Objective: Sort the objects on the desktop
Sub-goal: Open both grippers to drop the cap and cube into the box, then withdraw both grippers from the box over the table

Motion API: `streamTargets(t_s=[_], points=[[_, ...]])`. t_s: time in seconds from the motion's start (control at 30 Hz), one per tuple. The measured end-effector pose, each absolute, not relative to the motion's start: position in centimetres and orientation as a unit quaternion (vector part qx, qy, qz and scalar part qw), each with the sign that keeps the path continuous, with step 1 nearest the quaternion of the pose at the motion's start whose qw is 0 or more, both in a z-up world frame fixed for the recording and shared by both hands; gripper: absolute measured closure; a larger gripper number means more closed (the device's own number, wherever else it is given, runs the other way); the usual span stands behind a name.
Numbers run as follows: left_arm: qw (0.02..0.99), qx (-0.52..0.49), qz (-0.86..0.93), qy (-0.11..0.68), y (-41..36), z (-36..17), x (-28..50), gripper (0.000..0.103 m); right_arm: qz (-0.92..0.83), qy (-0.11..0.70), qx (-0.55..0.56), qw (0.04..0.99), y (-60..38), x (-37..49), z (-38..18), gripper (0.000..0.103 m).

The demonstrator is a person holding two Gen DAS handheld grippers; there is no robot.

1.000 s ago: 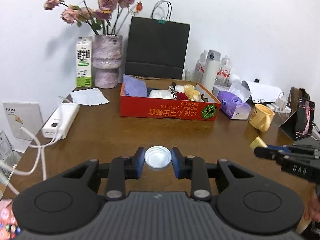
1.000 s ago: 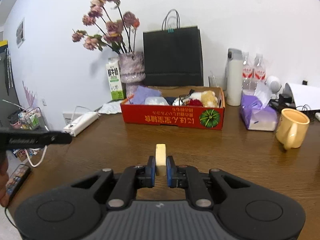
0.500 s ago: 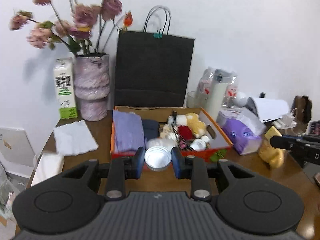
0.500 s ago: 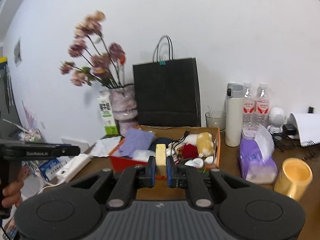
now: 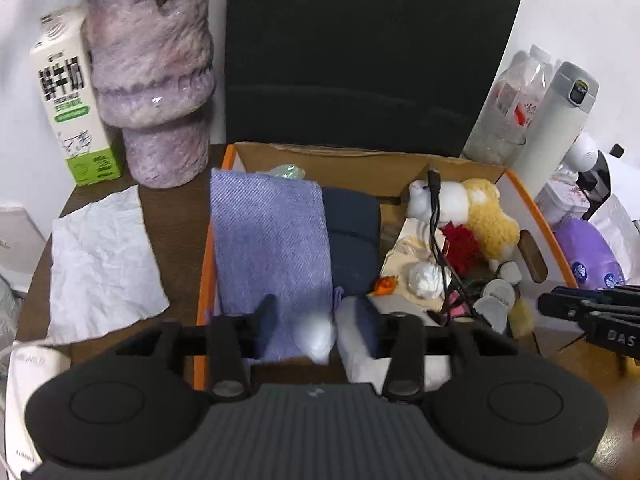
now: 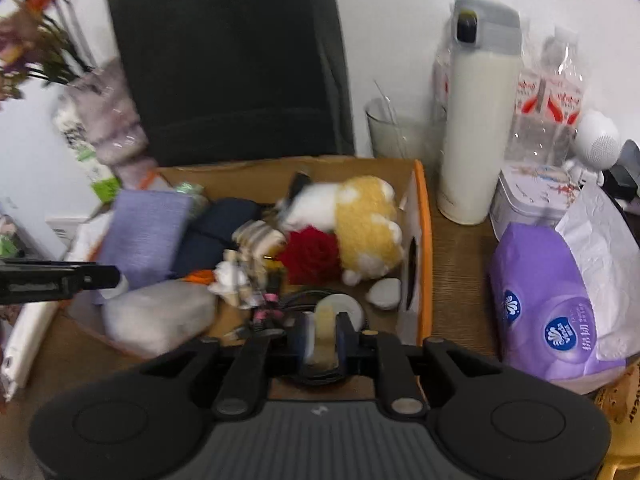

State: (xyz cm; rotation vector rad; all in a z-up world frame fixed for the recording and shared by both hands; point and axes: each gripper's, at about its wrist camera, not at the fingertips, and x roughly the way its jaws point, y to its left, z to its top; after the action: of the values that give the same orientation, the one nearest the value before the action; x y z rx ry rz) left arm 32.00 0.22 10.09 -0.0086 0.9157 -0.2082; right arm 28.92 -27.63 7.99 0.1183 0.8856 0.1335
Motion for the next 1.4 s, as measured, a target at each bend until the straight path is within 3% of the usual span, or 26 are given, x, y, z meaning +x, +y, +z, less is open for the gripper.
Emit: streamTargets(t_s=[0.13,0.27,0.33,0.47,0.63,0.97,1.4], points=[[0.896,0.001,-0.096,0.433,0.1,10.8,31.7,0.025,0.055,0.424,0.059,0.902,-28.0,29.5,7.6,0.058],[0.898,-0.006,-0.076,0.434,0.3,11.5,30.7,0.010,0.069,0.412,0.070,0.906,-27.9,29.0,8.2,0.043],[0.897,-0.009,-0.071,0.436,0.5,11.7,29.8,0.009,0.072,0.405,0.068,0.909,-27.5,28.1,8.4,0.036],[0.909,0.006,-0.049,0.414,0.6,12.6,26.3,0.005,0.070,0.396,0.064,0.913,-26.8,25.7,8.9,0.034],[0.924,-0.004,-0.059,0.377,0.9,13.2,19.7,0.001,0.061,0.342,0.049,0.936,-25.8,19.9,9.6,0.016],[0.961,0.002,-0.058,0.271,1.6,13.5,4.9,0.000,0.062,0.271,0.043,0.960,-24.6,7.2,9.7,0.012],[0.948,-0.018,-0.046,0.314,4.6,6.4,-0.5,0.000,0.050,0.269,0.012,0.962,-23.5,-2.2,5.4,0.002]])
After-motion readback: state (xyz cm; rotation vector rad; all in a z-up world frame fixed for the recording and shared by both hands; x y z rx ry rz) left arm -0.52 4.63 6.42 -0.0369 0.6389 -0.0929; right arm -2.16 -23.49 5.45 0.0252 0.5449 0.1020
